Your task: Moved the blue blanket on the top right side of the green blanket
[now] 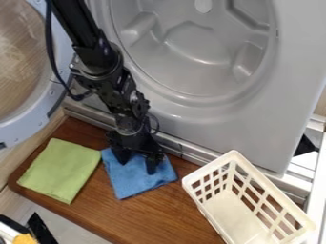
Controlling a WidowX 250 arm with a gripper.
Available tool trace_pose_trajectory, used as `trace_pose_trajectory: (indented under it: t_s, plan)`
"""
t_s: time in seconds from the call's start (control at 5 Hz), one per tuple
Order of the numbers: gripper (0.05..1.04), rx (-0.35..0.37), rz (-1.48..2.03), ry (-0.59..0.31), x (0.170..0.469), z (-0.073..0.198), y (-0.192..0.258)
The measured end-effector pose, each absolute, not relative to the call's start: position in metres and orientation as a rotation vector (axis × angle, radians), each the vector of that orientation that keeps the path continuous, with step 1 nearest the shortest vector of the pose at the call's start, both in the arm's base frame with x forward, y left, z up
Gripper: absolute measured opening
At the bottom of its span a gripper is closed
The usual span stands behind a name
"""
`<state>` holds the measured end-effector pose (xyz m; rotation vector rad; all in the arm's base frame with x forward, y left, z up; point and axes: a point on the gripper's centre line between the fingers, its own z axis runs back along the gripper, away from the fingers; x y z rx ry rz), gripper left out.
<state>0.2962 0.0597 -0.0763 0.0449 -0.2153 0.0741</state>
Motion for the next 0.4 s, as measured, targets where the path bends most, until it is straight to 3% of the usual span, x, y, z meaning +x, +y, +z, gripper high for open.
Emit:
trace_pose_trajectory:
  t_s: [0.4]
  plan:
    - [0.999, 0.027, 0.074, -0.212, 0.2934, -0.076, 0.0569]
